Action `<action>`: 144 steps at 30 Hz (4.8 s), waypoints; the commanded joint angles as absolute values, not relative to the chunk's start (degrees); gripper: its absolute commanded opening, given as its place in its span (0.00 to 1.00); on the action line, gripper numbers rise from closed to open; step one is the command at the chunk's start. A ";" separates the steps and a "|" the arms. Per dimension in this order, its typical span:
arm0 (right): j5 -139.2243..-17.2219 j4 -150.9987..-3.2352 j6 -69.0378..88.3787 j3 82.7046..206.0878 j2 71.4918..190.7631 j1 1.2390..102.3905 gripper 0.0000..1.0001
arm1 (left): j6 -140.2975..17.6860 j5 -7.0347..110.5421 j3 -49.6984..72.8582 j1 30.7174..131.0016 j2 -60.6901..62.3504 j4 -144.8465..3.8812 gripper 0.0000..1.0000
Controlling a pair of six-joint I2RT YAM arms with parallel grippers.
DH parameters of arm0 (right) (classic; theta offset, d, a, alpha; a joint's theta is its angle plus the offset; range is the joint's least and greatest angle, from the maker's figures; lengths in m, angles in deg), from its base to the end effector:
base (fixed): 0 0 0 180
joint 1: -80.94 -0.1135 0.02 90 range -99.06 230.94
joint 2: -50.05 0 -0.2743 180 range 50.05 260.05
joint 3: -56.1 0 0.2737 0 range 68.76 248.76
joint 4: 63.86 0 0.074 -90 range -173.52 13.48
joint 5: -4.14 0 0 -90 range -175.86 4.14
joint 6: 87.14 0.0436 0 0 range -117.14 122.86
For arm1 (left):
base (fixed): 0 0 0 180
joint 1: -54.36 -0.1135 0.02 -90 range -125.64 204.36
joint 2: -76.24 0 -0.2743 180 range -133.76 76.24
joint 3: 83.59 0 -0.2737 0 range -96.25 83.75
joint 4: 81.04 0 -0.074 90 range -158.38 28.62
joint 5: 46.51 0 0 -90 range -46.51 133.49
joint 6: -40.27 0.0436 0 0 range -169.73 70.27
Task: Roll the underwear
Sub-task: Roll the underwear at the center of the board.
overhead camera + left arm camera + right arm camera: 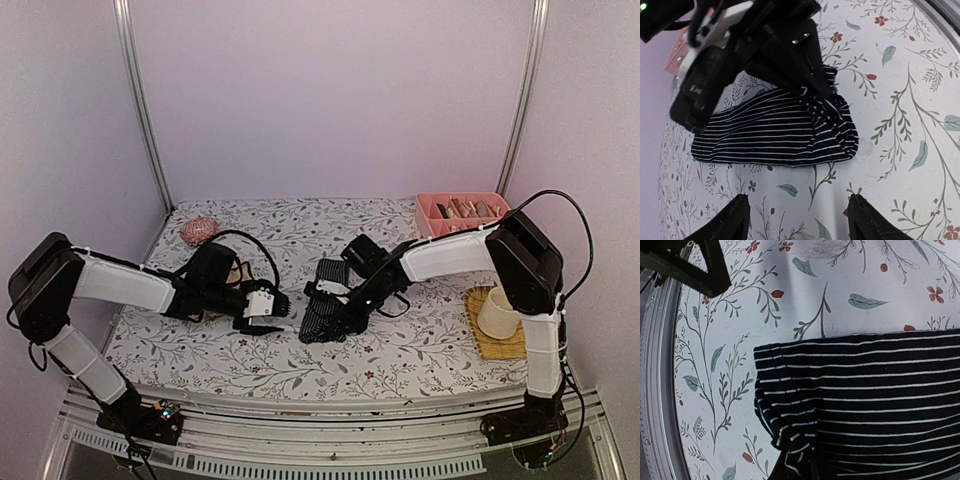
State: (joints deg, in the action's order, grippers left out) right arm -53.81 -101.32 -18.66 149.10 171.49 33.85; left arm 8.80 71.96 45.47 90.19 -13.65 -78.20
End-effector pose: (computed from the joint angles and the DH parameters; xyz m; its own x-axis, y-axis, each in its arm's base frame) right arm 0.2888 0.3446 0.1159 -0.2963 -0.7754 -0.5576 -0.9427 0.1440 0.3008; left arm 0.2441 -0.2019 0.1409 0.4026 0.6341 -0.6602 0.8799 -0.0693 0.4701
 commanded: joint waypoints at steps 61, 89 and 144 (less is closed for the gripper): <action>-59.72 -91.65 -11.17 126.71 148.54 39.17 0.60 | -10.50 63.83 32.79 108.15 -35.21 -77.61 0.00; -85.11 -57.44 -49.78 107.28 144.61 18.09 0.48 | -24.49 83.95 -3.03 95.33 -56.89 -34.63 0.00; -94.16 -78.30 -37.97 124.91 164.19 24.87 0.21 | -21.35 84.27 -6.79 93.55 -57.33 -28.92 0.00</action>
